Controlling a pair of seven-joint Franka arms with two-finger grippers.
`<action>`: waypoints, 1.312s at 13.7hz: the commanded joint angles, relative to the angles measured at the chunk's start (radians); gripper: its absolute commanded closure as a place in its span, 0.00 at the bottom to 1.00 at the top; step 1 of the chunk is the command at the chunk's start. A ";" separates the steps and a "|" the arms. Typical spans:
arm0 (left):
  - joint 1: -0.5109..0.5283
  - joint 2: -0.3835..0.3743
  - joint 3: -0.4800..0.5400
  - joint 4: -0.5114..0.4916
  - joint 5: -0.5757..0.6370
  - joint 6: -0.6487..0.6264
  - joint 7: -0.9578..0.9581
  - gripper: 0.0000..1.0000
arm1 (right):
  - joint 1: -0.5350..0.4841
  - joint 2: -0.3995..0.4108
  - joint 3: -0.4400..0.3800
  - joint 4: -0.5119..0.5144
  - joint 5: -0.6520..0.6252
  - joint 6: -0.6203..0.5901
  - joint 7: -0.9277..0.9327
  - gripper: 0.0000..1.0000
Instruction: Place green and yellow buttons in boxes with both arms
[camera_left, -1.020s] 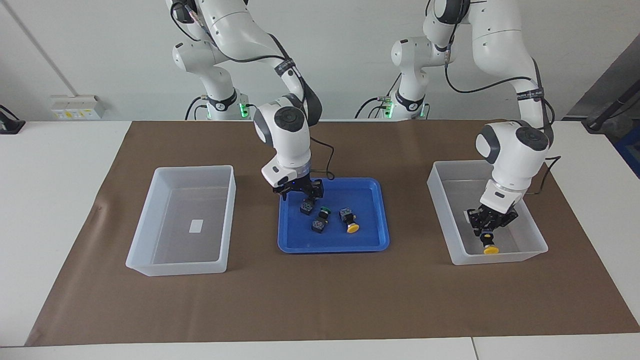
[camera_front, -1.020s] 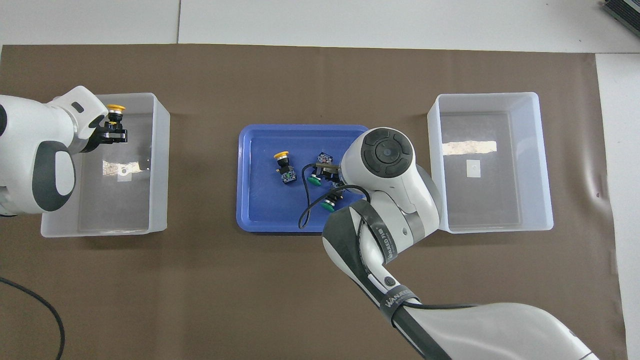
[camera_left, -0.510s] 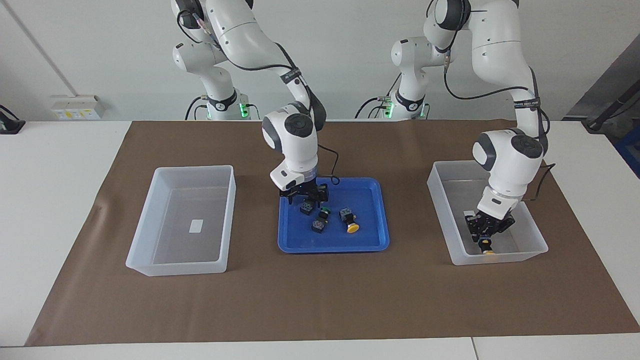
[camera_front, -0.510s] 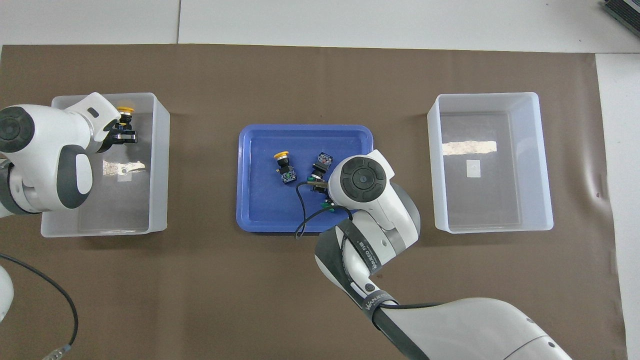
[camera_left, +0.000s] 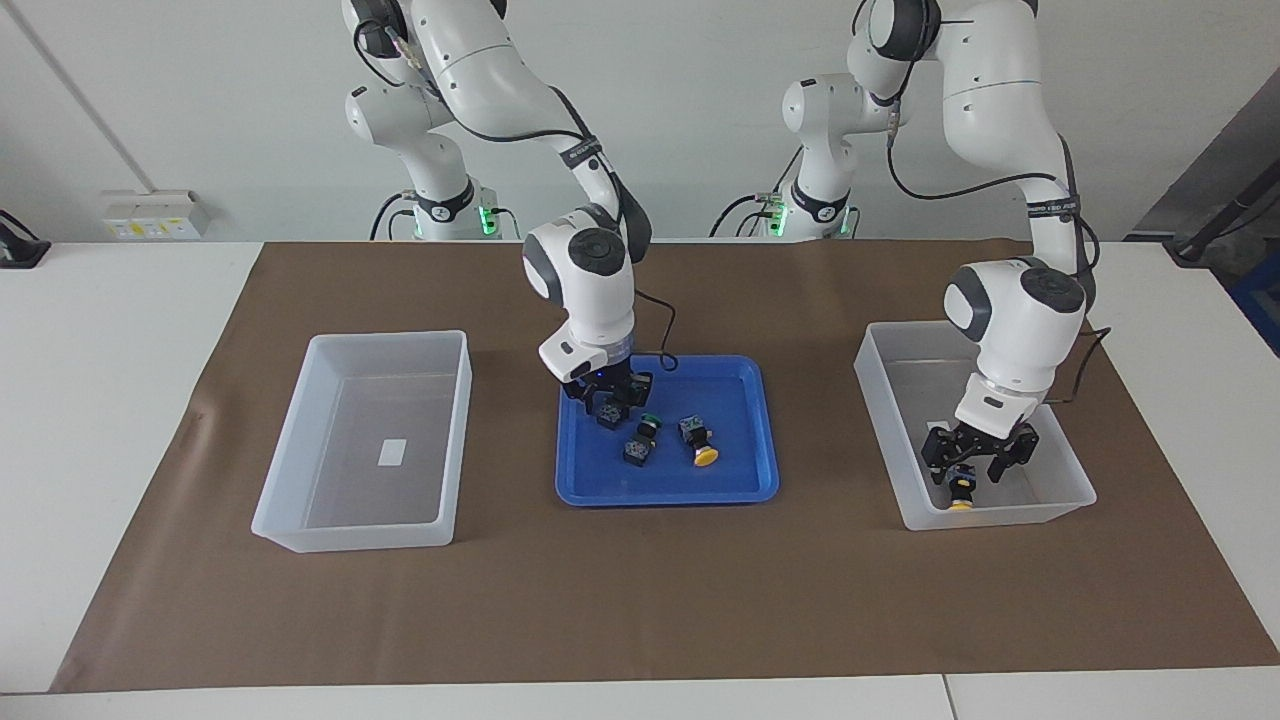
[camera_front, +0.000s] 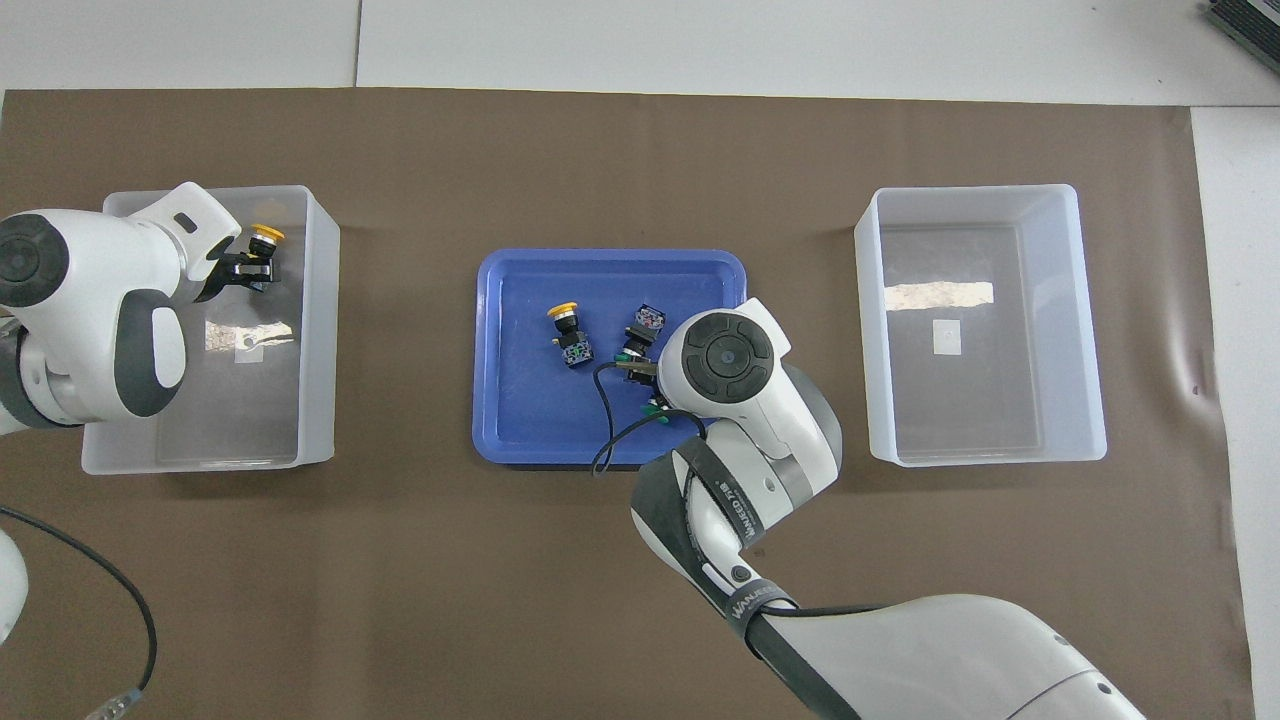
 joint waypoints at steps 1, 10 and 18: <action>0.004 -0.080 -0.001 -0.001 -0.016 -0.063 0.015 0.00 | 0.003 -0.006 0.001 -0.003 -0.024 0.007 0.052 0.93; -0.134 -0.266 -0.024 -0.010 -0.016 -0.336 -0.245 0.00 | -0.242 -0.258 -0.002 0.090 -0.004 -0.291 -0.156 1.00; -0.381 -0.252 -0.023 -0.057 -0.016 -0.303 -0.598 0.00 | -0.569 -0.272 -0.002 -0.052 0.032 -0.169 -0.626 1.00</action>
